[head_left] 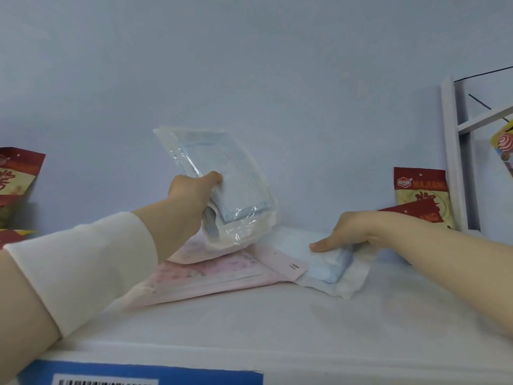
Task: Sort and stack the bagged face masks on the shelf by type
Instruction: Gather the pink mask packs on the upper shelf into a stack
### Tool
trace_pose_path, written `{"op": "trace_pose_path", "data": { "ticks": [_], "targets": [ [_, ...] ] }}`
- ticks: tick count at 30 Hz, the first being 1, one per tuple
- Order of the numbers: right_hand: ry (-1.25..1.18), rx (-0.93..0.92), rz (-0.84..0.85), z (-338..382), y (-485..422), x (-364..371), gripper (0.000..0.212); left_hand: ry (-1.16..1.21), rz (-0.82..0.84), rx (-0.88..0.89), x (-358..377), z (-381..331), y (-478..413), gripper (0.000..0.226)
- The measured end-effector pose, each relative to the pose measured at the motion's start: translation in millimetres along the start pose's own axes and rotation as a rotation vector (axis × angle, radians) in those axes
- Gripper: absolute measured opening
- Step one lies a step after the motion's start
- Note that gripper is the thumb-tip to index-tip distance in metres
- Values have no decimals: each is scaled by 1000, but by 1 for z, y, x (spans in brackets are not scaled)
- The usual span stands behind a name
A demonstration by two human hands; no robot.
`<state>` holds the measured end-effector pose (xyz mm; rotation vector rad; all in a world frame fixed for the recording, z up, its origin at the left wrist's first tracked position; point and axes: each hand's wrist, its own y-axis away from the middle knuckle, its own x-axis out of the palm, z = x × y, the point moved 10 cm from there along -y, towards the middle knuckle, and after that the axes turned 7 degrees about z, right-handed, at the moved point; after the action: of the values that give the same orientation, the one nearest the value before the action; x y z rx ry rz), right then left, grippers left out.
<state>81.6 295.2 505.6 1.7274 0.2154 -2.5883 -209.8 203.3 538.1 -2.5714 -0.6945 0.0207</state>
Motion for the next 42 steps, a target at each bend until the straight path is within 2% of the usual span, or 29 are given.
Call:
{"op": "trace_pose_path", "data": {
  "ticks": [4, 8, 11, 13, 14, 16, 19, 22, 24, 26, 27, 29, 31, 33, 35, 36, 38, 40, 42],
  "targets": [
    [-121, -24, -50, -4, 2, -16, 66, -7, -26, 6, -3, 1, -2, 32],
    [-305, -62, -224, -10, 9, -46, 63, -11, -53, 4, -7, 2, 0, 33],
    [-562, -100, -376, -20, 20, -68, 64, -15, -65, -1, -9, 1, 1, 36],
    [-769, -153, -418, -23, 27, -73, 69, -22, -47, -4, -7, 2, 3, 39],
    [-856, -188, -391, -20, 29, -71, 68, -24, -27, -4, -3, 3, 5, 40],
    [-959, -265, -274, -4, 28, -60, 51, -19, 38, 0, 7, 4, 7, 40],
    [-1007, -348, -109, 24, 25, -40, 31, 17, 188, 36, 29, 1, 16, 21],
    [-1042, -436, 43, 52, 28, -19, 32, 55, 326, 119, 48, -11, 28, 10],
    [-1049, -480, 99, 63, 32, -9, 34, 60, 367, 99, 50, -13, 32, 33],
    [-1025, -495, 68, 66, 33, -9, 39, 89, 458, 33, 55, -12, 34, 70],
    [-992, -495, 36, 67, 34, -9, 43, 108, 509, 27, 59, -13, 36, 76],
    [-912, -511, -17, 72, 36, -7, 46, 89, 532, 83, 61, -21, 42, 51],
    [-859, -533, -30, 80, 41, -6, 43, 53, 445, 71, 54, -19, 43, 30],
    [-888, -518, 64, 81, 40, -7, 43, 67, 356, 19, 43, -11, 40, 30],
    [-912, -409, 99, 63, 32, -13, 56, 83, 268, -3, 32, -9, 37, 26],
    [-822, -311, 53, 48, 26, -16, 64, 106, 229, -2, 27, -8, 34, 25],
    [-418, -95, -5, 16, 18, -9, 74, 151, 166, 7, 20, -7, 32, 27],
    [-77, 16, 59, 1, 15, 18, 78, 157, 134, 4, 18, -5, 30, 31],
    [41, 49, 143, 0, 14, 44, 74, 155, 129, -4, 19, -4, 30, 29]
  ]
}}
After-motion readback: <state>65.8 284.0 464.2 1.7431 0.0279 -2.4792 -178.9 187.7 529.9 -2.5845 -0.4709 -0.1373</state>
